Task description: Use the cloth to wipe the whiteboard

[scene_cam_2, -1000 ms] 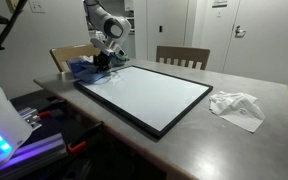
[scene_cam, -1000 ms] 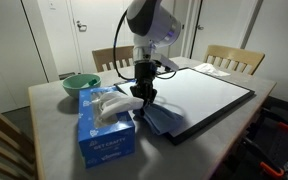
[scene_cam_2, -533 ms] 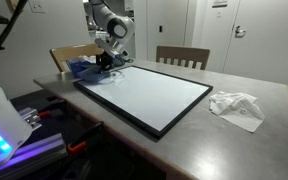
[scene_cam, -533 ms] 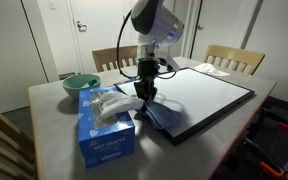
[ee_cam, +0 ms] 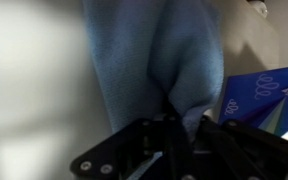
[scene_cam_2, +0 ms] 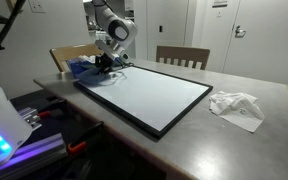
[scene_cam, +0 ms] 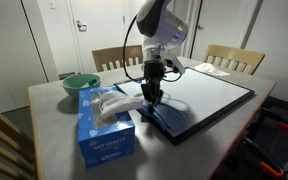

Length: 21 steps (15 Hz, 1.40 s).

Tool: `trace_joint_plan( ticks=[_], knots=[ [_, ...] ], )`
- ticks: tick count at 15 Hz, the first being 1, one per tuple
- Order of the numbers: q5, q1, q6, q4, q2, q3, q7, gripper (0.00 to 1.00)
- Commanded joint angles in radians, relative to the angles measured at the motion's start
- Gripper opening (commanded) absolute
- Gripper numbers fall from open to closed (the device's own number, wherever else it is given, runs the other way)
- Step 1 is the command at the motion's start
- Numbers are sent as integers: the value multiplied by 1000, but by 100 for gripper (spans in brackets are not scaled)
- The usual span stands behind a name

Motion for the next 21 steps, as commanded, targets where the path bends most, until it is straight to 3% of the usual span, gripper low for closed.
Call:
trace_joint_plan(
  ticks=[1,17,20,21],
  knots=[
    [23,-8,35,-90,-49,-21,10,2],
    [-149,12,14,-88,-64,-151,140,2],
    [-135,-8,-6,-94,-69,-166,146,2],
    [-116,1,-23,-76,-87,-143,142,2]
  ],
)
